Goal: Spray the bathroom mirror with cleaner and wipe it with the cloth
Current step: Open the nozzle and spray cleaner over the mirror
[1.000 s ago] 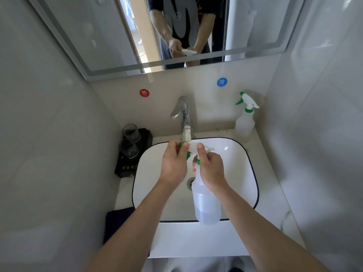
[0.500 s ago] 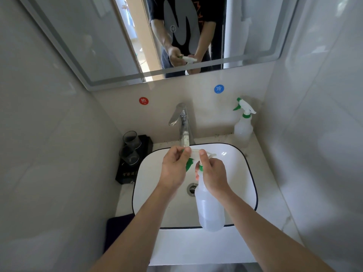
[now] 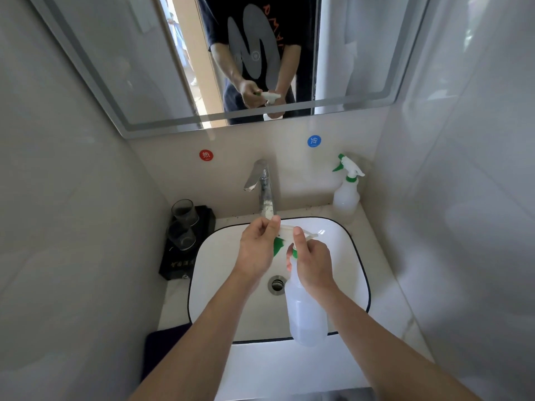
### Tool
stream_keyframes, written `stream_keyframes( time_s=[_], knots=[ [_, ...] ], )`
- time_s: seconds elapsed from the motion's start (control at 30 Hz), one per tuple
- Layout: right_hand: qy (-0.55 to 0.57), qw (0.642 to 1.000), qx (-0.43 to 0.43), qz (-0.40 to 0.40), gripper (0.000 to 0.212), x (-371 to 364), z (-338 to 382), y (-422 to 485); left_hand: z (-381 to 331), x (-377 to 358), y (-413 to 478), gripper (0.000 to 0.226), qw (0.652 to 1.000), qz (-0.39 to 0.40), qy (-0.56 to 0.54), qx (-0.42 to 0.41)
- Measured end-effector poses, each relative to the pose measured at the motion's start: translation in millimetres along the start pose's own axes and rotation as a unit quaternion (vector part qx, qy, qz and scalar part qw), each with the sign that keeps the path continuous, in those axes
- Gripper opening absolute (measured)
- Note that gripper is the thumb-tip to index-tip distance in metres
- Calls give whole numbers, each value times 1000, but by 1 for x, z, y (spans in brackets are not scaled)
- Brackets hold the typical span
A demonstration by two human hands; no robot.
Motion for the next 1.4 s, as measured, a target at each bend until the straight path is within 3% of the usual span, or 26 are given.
stream_keyframes(
  time_s=[0.33, 0.53, 0.93, 1.4],
  knots=[
    [-17, 999, 23, -37, 75, -5, 6, -8, 5, 18, -13, 32, 996, 76, 25, -28],
    [-33, 998, 20, -42, 75, -11, 7, -14, 6, 23, -10, 24, 996, 67, 44, -29],
    [-46, 995, 41, -80, 72, -8, 12, -33, -2, 20, -17, 37, 996, 89, 27, -15],
    [-54, 991, 48, -117, 68, -13, 16, -47, -6, 24, -23, 34, 993, 105, 46, -10]
  ],
)
Point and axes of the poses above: each hand's wrist, its own y-axis towards the middle knuckle, its own x-axis out of the back of the hand, z = x × y, the point moved 3 cm from there along y, towards the middle knuckle, and after that the axes turned 11 degrees about x, right-handed, at the moved point
